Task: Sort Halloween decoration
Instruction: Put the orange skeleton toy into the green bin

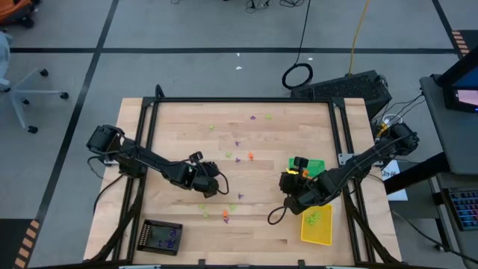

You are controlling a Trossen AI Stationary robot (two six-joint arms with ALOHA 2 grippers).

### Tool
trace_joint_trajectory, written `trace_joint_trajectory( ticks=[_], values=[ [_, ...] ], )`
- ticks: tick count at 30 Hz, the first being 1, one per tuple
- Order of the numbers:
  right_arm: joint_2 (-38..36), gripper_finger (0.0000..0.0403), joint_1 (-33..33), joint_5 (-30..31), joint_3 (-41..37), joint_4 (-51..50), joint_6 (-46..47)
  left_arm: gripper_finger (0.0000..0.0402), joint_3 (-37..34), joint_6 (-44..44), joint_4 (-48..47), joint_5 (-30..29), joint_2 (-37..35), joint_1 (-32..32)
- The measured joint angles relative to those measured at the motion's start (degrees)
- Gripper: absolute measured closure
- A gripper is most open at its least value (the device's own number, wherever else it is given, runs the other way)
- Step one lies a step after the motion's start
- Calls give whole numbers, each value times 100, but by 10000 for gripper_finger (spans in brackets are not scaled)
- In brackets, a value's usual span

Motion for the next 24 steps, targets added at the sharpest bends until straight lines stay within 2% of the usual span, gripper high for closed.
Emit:
trace_joint_trajectory(
  ticks=[5, 14, 24],
  values=[
    [0, 298, 0, -5, 2, -7, 0, 274, -421, -48, 453, -80, -111, -64],
    [0, 298, 0, -5, 7, 19, 0, 274, -1238, -161, 2080, 131, -109, -60],
    [0, 298, 0, -5, 7, 20, 0, 274, -1520, -611, 2643, 111, -120, 23]
  ],
)
